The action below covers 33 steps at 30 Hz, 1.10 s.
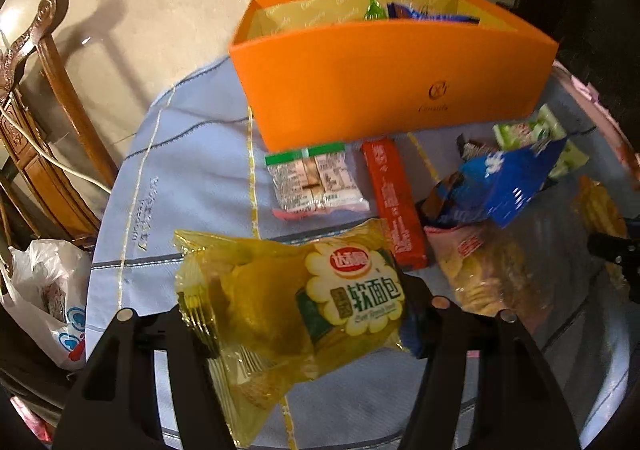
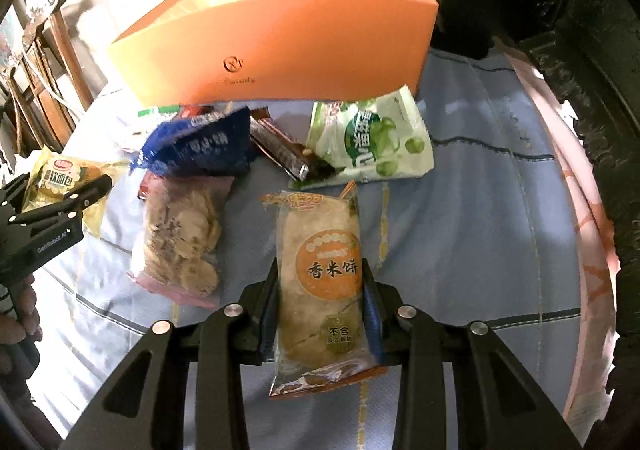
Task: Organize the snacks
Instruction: 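Carry both packets over the orange box and open both tools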
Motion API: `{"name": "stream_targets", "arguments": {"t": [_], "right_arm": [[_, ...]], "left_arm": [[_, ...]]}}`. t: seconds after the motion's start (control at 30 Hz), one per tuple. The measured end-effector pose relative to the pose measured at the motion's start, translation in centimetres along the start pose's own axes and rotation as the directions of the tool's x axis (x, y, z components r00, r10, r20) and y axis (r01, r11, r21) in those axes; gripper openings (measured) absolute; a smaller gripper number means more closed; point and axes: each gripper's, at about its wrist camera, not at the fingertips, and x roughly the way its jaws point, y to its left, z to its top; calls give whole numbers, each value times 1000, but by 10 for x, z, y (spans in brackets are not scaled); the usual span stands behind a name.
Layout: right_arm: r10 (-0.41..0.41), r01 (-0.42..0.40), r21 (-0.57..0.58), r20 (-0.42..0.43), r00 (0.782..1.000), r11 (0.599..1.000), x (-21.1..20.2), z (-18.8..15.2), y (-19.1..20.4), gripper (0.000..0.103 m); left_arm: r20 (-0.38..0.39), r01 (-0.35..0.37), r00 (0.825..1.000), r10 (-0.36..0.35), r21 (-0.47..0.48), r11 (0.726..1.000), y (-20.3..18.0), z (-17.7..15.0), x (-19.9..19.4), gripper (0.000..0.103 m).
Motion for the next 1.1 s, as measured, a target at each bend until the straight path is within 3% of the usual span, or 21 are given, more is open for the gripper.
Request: {"name": "stream_targets", "arguments": {"t": [0.2,0.4,0.6,0.93,1.1], "right_arm": [[20,-20,5,62,998,1000,-24,10,3,35],[48,-50,15,116,992,999,-46,23,-1,35],[64,-67,16,140,988,998,-58,26,-1,35],[71,-78,30,184,980,996,-76,36,1,35],[70,-84,52,232,970,995,-94,58,-6,35]], "left_arm": [[76,53,996,-49,-43,998,12,13,-30,61],[167,133,979,-113,-111,985,39,29,-68,61],[194,157,972,-130,-130,979,50,30,-88,61],[208,186,965,-161,-106,977,37,36,-92,61],[235,195,957,-169,-94,976,35,52,-97,61]]}}
